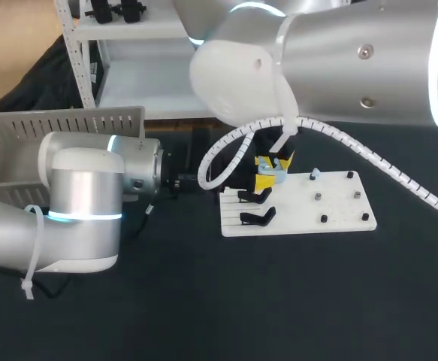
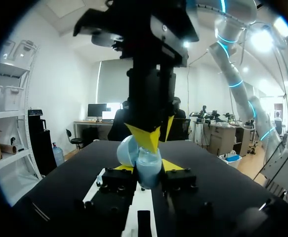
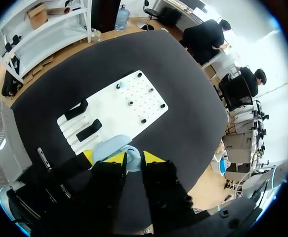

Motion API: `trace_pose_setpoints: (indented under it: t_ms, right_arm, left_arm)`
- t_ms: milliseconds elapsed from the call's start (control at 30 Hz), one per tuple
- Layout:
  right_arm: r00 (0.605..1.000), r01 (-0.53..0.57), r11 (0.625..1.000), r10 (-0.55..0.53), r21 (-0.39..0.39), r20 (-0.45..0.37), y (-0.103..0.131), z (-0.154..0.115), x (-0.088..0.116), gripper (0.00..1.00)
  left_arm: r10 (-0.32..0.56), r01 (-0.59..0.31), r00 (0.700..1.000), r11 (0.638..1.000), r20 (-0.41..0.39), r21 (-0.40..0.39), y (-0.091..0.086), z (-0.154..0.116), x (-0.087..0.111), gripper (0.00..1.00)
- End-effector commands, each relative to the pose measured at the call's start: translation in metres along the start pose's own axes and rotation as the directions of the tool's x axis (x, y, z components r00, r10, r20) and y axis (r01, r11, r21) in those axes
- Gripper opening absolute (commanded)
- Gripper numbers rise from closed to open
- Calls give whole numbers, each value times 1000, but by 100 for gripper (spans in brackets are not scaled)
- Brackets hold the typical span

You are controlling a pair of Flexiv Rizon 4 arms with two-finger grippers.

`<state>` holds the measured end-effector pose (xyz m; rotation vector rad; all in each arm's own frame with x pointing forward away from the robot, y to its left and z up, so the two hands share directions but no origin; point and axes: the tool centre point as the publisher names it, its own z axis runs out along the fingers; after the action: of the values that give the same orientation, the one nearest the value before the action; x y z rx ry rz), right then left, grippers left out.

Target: Pick up each earbud case from the left stands, insert the matching earbuds, close the lid, and place the case in the box.

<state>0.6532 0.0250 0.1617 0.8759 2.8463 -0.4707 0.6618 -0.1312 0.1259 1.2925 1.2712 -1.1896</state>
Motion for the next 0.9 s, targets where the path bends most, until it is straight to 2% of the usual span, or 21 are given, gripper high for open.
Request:
trace_pose_setpoints:
  t_ms: [33, 100, 133, 233, 300, 333, 467, 600, 800, 900]
  right_arm:
    - [1000, 0, 1000, 0, 8, -6, 3, 0, -1, 10]
    - [1000, 0, 1000, 0, 8, -8, 3, 0, -1, 33]
    - [1000, 0, 1000, 0, 8, -8, 3, 0, -1, 41]
    - [1000, 0, 1000, 0, 6, -8, 3, 0, -1, 47]
    - [1000, 2, 1000, -2, 0, -6, 2, -1, 0, 58]
    - [1000, 2, 1000, -2, -3, -4, 2, -2, 1, 60]
    - [1000, -1, 999, 1, -33, 11, -5, -13, 5, 50]
    - [1000, -12, 996, 14, -87, 26, -18, -25, 9, 47]
    - [1000, -4, 978, 10, -211, 27, -37, -31, 4, 49]
    - [1000, 6, 953, -1, -304, 17, -44, -29, -6, 62]
  left_arm:
    - [1, -1, 1000, 1000, 1, -7, -2, 0, 0, 0]
    - [1, -1, 1000, 1000, 1, -7, -2, 0, 0, 0]
    - [1, -1, 1000, 1000, 1, -7, -2, 0, 0, 0]
    - [1, -1, 1000, 1000, 1, -7, -2, 0, 0, 0]
    - [1, -1, 1000, 1000, 1, -7, -2, 0, 0, 0]
    - [1, -1, 1000, 1000, 1, -7, -2, 0, 0, 0]
    - [1, -1, 1000, 1000, 1, -7, -2, 0, 0, 0]
    - [1, -1, 1000, 1000, 1, -7, -2, 0, 0, 0]
    - [1, -1, 1000, 1000, 1, -7, -2, 0, 0, 0]
    - [1, -1, 1000, 1000, 1, -7, -2, 0, 0, 0]
